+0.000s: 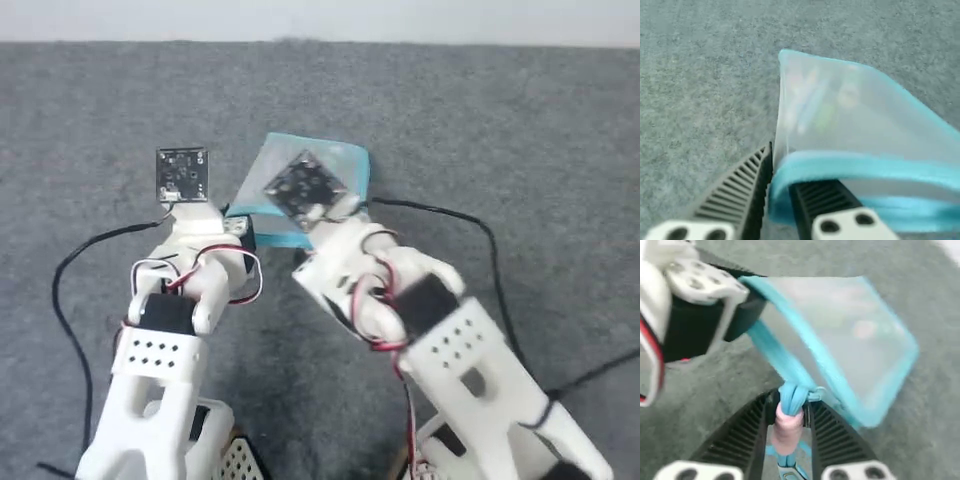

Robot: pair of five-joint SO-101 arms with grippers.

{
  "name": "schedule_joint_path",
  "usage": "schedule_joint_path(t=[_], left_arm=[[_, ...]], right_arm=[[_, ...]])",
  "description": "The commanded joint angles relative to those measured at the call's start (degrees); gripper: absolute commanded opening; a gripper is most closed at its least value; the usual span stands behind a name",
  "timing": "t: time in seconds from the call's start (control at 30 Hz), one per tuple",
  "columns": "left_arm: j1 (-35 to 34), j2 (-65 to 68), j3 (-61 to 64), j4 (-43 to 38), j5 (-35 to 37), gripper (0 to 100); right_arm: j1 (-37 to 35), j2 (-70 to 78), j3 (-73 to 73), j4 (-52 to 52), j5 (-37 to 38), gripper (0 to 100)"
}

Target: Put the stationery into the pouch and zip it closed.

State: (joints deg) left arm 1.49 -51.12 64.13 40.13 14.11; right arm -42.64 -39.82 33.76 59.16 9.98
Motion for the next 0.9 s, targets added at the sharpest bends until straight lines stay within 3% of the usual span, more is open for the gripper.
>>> schedule_joint_path(t=[0.0, 0.43, 0.6, 0.7, 0.87], left_arm=[[0.88, -0.35, 0.4, -3.69, -0.97, 1], [0.44, -0.44, 0.31, -3.6, -2.2, 1], [0.35, -0.35, -1.27, -1.76, -2.99, 1], [0.35, -0.35, -1.8, -1.05, -2.9, 1], [0.35, -0.35, -1.89, -0.62, -2.9, 1]], right_arm=[[-5.76, 3.65, -7.82, -0.48, 1.23, 0.6], [-9.19, 2.15, -8.44, 2.07, 5.63, 1.8], [-9.19, -2.07, -2.29, 6.99, 6.24, 23.2], [-9.19, -6.73, 2.64, 9.36, 11.78, 36.1], [-4.62, -15.69, 7.03, 12.44, 14.24, 39.6]])
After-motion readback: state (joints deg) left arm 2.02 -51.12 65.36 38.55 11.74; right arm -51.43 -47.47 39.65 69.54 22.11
